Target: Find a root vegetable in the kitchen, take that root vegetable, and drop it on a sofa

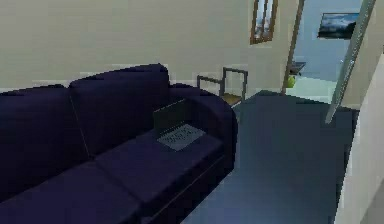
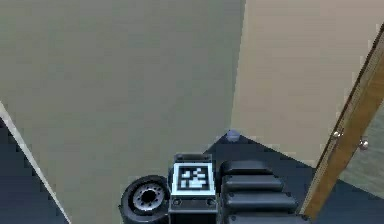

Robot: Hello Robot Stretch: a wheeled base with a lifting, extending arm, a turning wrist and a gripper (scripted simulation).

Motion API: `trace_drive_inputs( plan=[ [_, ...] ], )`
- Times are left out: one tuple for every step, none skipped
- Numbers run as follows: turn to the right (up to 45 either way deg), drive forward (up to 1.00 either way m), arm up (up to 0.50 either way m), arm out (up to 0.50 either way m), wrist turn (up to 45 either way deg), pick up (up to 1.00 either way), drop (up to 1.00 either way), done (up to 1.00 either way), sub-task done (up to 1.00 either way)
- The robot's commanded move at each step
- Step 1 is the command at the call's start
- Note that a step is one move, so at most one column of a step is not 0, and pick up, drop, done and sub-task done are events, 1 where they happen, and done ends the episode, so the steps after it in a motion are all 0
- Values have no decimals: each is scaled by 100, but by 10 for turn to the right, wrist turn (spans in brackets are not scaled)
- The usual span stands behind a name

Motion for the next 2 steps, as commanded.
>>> trace_drive_inputs(
  plan=[
    [0, 30, 0, 0, 0, 0, 0, 0, 0],
    [-450, 0, 0, 0, 0, 0, 0, 0, 0]
  ],
)
